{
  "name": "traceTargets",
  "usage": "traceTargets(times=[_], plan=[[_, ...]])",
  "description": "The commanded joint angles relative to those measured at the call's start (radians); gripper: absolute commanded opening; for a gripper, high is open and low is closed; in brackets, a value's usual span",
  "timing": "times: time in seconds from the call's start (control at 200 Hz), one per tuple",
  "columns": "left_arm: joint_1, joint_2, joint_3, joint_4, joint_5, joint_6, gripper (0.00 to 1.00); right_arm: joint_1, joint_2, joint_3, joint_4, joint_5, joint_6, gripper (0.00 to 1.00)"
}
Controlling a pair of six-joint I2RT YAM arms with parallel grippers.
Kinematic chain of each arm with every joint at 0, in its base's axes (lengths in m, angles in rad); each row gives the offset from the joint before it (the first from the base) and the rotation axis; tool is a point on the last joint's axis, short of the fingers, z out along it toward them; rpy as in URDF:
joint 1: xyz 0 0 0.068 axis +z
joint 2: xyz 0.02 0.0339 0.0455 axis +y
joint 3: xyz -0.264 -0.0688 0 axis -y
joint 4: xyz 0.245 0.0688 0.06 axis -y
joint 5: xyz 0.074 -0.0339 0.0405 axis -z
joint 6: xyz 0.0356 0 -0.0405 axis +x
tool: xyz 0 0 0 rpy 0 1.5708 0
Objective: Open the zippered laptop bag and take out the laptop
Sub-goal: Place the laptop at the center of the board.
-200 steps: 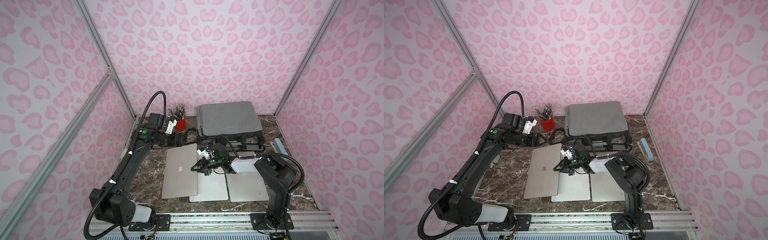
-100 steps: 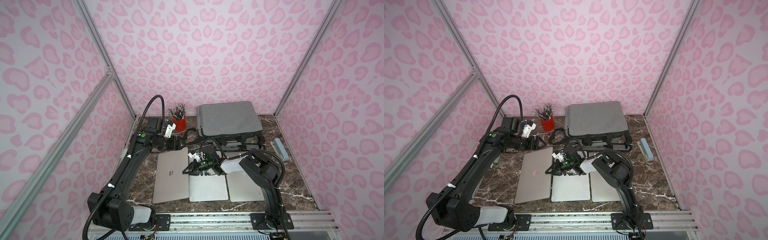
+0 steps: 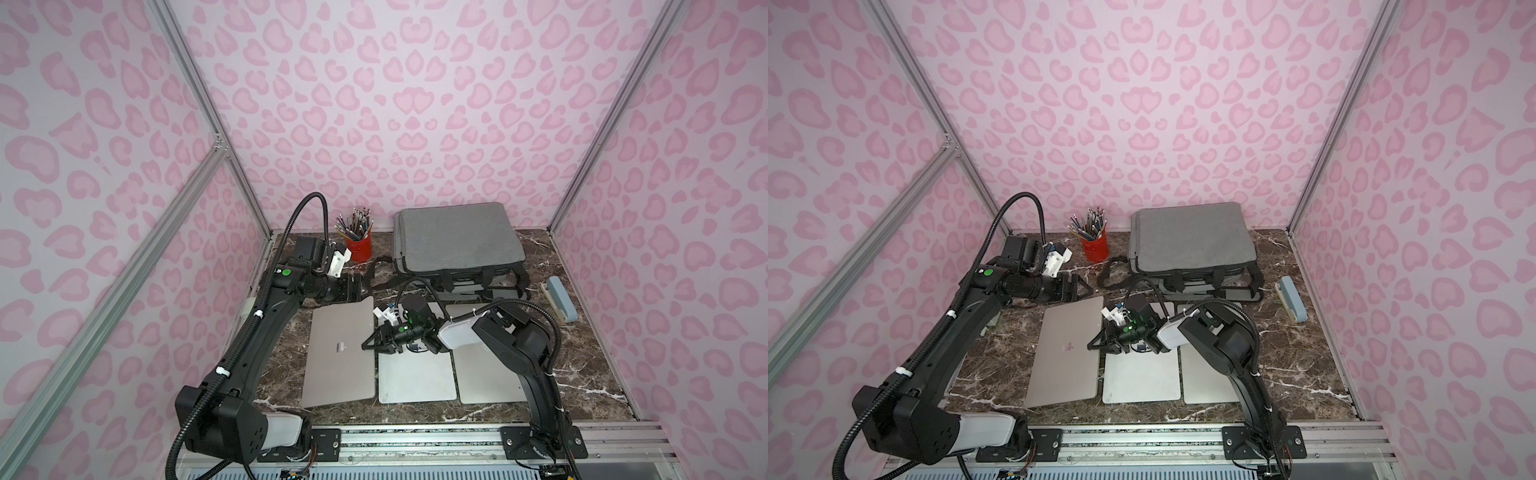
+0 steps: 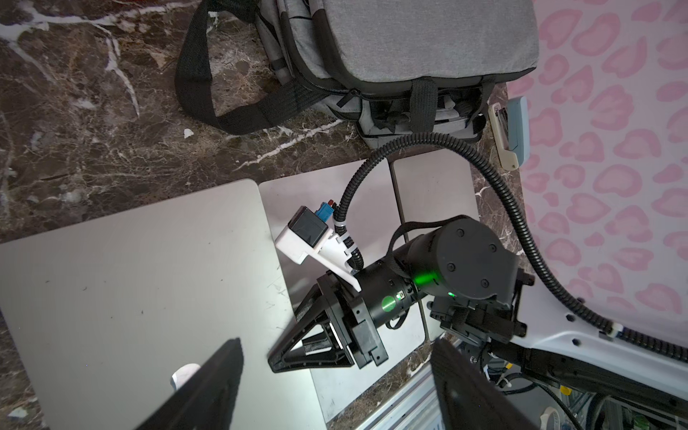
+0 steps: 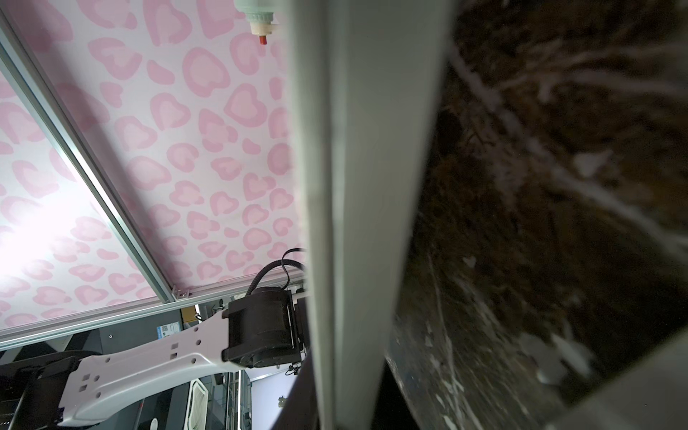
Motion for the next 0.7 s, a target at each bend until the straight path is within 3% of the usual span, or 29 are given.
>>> traceTargets(times=[0.0,0.366,0.696], plan=[[0.003,0.002,-0.004,0.012,0.016,0.009,0.83,0.001,-0.009,-0.006,0.039,-0.003,-0.032,0.25],[0.005,0.004,-0.024,0.015,0.015,0.018,0.83,-0.006,-0.033,0.003,-0.182,0.063,-0.182,0.37],[0.007,0.008,-0.031,0.01,0.008,0.031,0.83,-0.006,-0.005,0.038,-0.204,0.069,-0.179,0.3]])
